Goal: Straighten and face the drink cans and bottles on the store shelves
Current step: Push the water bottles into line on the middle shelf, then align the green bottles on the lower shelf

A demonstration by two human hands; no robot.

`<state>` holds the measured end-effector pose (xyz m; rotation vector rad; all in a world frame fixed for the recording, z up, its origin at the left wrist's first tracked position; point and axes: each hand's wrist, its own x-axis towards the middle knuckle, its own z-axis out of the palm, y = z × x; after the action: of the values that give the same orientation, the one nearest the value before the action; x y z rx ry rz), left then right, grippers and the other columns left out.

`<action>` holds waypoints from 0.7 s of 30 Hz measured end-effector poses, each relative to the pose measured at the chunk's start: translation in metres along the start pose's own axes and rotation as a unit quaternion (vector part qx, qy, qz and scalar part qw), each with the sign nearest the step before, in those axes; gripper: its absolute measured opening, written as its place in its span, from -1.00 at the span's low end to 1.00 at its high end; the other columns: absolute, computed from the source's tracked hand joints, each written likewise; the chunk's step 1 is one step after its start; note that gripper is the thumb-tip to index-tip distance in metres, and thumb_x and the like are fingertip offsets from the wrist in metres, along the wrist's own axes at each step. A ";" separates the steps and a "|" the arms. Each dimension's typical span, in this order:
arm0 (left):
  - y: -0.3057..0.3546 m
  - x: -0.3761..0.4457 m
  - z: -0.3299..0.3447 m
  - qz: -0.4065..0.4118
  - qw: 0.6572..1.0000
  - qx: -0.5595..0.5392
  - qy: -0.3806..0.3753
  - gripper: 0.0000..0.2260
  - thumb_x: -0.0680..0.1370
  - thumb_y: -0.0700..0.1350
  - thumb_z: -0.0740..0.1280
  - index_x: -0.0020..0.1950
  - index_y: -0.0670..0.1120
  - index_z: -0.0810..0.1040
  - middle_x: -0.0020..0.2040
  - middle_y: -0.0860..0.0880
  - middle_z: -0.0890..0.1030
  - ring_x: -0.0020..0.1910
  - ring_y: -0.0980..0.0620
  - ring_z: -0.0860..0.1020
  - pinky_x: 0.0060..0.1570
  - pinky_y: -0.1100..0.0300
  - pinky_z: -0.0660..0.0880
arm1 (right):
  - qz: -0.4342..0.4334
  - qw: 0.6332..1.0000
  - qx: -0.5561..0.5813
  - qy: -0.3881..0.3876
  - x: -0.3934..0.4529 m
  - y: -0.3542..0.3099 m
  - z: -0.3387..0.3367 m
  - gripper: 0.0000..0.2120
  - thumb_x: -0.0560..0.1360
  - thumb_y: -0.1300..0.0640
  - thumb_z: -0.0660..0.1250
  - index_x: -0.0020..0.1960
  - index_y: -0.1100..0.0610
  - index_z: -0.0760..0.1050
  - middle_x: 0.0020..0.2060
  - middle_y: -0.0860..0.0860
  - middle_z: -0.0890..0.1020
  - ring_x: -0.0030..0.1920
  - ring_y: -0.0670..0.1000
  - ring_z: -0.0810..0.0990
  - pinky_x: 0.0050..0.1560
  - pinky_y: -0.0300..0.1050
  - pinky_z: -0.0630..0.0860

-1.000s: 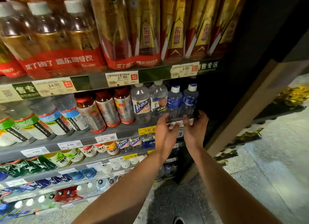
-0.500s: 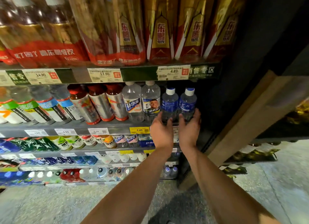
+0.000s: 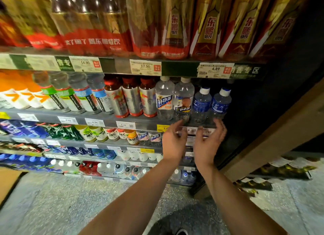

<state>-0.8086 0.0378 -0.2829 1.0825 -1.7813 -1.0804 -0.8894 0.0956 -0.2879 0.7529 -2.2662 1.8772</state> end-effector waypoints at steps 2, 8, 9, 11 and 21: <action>-0.015 -0.005 -0.021 -0.007 1.000 0.004 0.000 -0.72 0.57 -0.16 0.38 0.28 -0.07 0.60 0.08 0.06 0.68 -0.05 0.29 0.59 -0.06 0.39 0.55 | -0.024 1.000 0.003 -0.017 -0.022 -0.009 0.010 -0.60 0.50 0.24 0.34 0.31 0.14 0.36 0.30 0.05 0.35 0.32 -0.02 0.38 0.32 -0.25 0.34; -0.073 -0.014 -0.105 -0.077 0.996 -0.034 -0.004 -0.76 0.57 -0.14 0.38 0.24 -0.03 0.62 0.04 0.07 0.69 -0.03 0.23 0.62 0.01 0.25 0.58 | -0.031 0.997 -0.033 -0.070 -0.091 -0.031 0.055 -0.71 0.51 0.31 0.35 0.21 0.27 0.44 0.17 0.16 0.47 0.22 0.08 0.43 0.27 -0.45 0.23; -0.084 -0.013 -0.122 -0.084 0.996 -0.036 -0.004 -0.77 0.57 -0.14 0.39 0.23 -0.03 0.62 0.03 0.07 0.69 -0.02 0.20 0.63 0.01 0.21 0.59 | -0.013 0.997 -0.038 -0.073 -0.103 -0.033 0.064 -0.72 0.51 0.31 0.35 0.21 0.26 0.45 0.16 0.17 0.48 0.20 0.12 0.45 0.25 -0.39 0.29; -0.107 -0.011 -0.153 -0.090 0.996 -0.024 -0.003 -0.79 0.57 -0.13 0.38 0.20 -0.03 0.63 -0.01 0.10 0.69 -0.03 0.21 0.63 0.00 0.19 0.59 | 0.021 0.995 -0.063 -0.070 -0.130 -0.036 0.083 -0.72 0.50 0.29 0.36 0.20 0.26 0.47 0.14 0.20 0.51 0.18 0.21 0.49 0.22 -0.05 0.44; -0.208 0.013 -0.219 -0.146 0.987 0.016 -0.064 -0.73 0.51 -0.11 0.47 0.20 -0.12 0.63 0.01 -0.03 0.70 0.03 0.04 0.64 0.13 0.10 0.57 | 0.203 0.969 -0.084 -0.116 -0.195 -0.009 0.147 -0.70 0.54 0.07 0.32 0.26 0.04 0.43 0.16 -0.03 0.52 0.11 0.03 0.53 0.05 -0.08 0.47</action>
<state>-0.5603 -0.0900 -0.3977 1.3509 -1.7802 -1.3260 -0.6822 0.0153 -0.3892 0.5400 -2.8692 1.7888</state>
